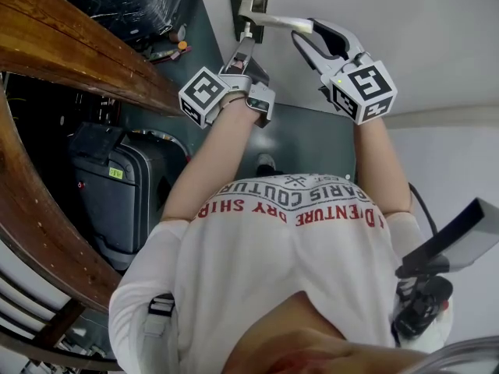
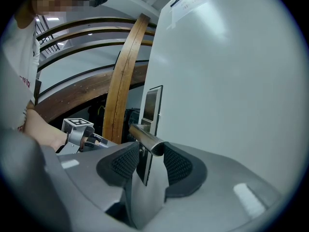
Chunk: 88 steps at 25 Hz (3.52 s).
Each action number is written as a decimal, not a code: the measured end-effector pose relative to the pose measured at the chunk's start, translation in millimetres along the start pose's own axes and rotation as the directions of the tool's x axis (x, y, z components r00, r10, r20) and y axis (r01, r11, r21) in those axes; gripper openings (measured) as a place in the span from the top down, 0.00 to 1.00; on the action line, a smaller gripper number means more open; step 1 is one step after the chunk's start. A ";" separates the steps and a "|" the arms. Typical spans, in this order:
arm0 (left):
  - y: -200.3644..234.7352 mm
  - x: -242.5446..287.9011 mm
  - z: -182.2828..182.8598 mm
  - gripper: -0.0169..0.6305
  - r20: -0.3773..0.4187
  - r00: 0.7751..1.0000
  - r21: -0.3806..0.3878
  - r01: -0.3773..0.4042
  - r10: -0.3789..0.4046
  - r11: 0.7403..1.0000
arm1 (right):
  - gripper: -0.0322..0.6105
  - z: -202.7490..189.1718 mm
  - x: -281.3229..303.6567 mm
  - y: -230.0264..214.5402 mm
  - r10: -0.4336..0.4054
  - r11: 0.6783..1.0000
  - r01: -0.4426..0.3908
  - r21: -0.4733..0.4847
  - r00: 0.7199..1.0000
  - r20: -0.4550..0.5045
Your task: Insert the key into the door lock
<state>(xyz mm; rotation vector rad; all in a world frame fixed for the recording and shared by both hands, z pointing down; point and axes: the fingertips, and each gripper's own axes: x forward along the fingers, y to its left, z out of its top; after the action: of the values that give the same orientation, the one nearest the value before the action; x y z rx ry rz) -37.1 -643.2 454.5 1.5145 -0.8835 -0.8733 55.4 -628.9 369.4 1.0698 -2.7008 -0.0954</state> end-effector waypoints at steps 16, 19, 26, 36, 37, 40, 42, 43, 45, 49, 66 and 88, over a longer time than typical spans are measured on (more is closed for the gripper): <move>-1.8 20.6 7.8 0.94 0.036 0.999 -0.055 0.004 -0.002 0.998 | 0.72 1.5 -0.8 -0.6 -0.002 1.000 0.002 -0.006 1.000 -0.003; -2.1 19.8 7.5 0.94 0.030 0.999 -0.033 0.013 -0.012 0.999 | 0.71 1.3 -0.7 0.1 -0.004 1.000 0.004 -0.010 1.000 -0.012; 0.4 1.6 3.6 0.87 -0.075 0.997 0.073 0.008 -0.002 0.997 | 0.71 -1.5 -11.1 -4.1 -0.088 0.992 0.089 0.084 0.996 -0.023; -102.8 -169.8 -72.7 0.87 -0.369 0.930 0.655 0.265 -0.006 0.708 | 0.75 4.9 -130.5 138.9 0.018 0.988 -0.012 0.154 0.999 -0.043; -114.5 -186.8 -82.2 0.89 -0.378 0.926 0.749 0.289 0.026 0.597 | 0.83 3.0 -142.8 153.4 0.037 0.986 -0.030 0.166 0.998 -0.041; -136.9 -241.0 -117.2 0.97 -0.408 0.907 0.871 0.354 0.101 0.342 | 0.95 -6.3 -175.7 200.9 0.088 0.981 -0.076 0.179 0.995 -0.057; -150.2 -284.4 -140.7 0.97 -0.451 0.885 0.871 0.408 0.116 0.276 | 0.95 -5.4 -198.0 240.6 0.099 0.984 -0.086 0.155 0.992 -0.076; -156.6 -305.3 -150.7 0.97 -0.467 0.876 0.867 0.427 0.121 0.258 | 0.95 -1.8 -208.8 260.7 0.105 0.985 -0.093 0.147 0.991 -0.081; -166.0 -342.0 -167.7 0.97 -0.483 0.865 0.865 0.446 0.137 0.231 | 0.95 9.0 -228.5 298.3 0.132 0.983 -0.120 0.139 0.988 -0.083; -177.0 -393.5 -193.5 0.97 -0.482 0.861 0.868 0.443 0.162 0.225 | 0.95 28.0 -263.2 349.9 0.187 0.978 -0.180 0.103 0.980 -0.068; -206.6 -636.4 -420.6 0.97 -0.521 0.833 0.843 0.467 0.185 0.269 | 0.95 -16.2 -546.1 517.2 0.155 0.980 -0.139 0.144 0.982 -0.106; -232.6 -716.1 -475.2 0.97 -0.520 0.838 0.840 0.466 0.166 0.278 | 0.95 -1.6 -619.8 583.7 0.179 0.979 -0.169 0.110 0.980 -0.083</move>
<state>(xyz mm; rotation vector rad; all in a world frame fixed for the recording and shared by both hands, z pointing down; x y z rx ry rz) 83.7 227.7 314.4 2.8041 -0.8530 0.1724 103.6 220.4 336.8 0.8363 -2.7264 0.1209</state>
